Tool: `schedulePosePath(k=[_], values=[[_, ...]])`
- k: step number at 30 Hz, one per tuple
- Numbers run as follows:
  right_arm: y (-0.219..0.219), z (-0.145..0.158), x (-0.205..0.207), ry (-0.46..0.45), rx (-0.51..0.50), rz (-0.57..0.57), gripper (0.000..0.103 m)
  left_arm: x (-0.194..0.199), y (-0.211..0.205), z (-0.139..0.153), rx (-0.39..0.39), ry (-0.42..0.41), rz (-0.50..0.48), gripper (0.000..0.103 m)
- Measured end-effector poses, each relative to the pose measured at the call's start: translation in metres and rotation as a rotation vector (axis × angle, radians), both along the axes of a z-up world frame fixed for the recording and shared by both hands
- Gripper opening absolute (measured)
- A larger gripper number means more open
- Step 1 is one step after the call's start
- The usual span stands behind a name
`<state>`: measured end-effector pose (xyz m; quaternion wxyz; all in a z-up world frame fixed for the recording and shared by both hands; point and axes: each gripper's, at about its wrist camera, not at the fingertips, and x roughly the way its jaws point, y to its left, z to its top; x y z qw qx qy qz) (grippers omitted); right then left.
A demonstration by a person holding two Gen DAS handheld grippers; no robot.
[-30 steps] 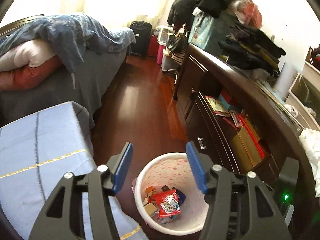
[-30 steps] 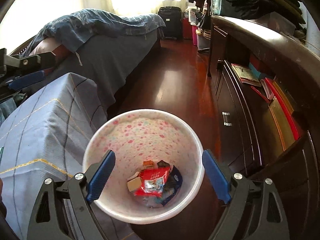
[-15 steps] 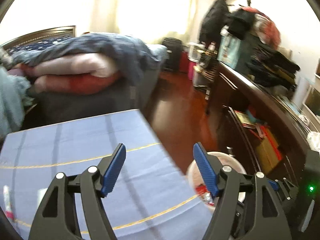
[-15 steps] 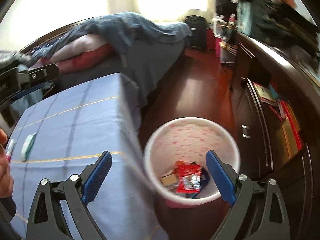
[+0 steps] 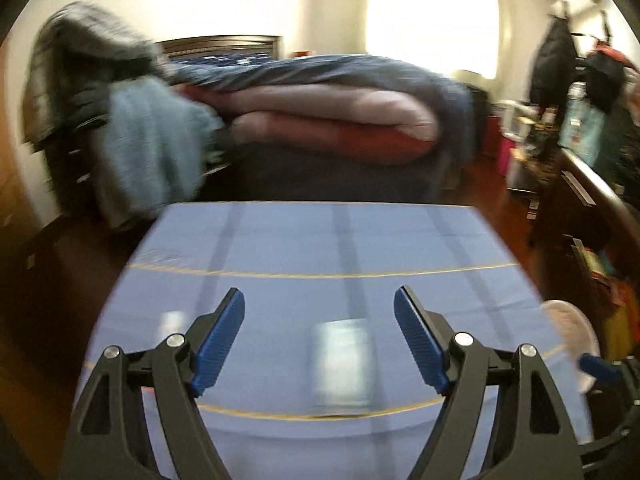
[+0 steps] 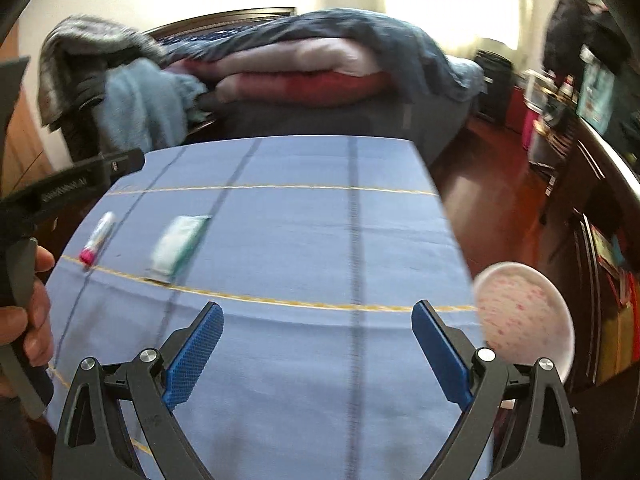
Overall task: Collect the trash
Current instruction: 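Move both tools back and grasp the pink-capped glue stick with the left tool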
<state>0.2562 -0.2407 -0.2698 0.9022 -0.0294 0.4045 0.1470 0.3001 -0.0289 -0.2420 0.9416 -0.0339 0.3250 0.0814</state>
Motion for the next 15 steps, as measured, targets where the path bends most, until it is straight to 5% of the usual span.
schedulePosePath(k=[7,15], values=[[0.065,-0.004,0.0,0.013,-0.022,0.095,0.095,0.0,0.081,-0.027,0.009,0.075,0.152,0.078],[0.123,-0.021,0.016,0.048,-0.067,0.124,0.095,0.009,0.111,-0.06,-0.005,0.152,0.167,0.078]])
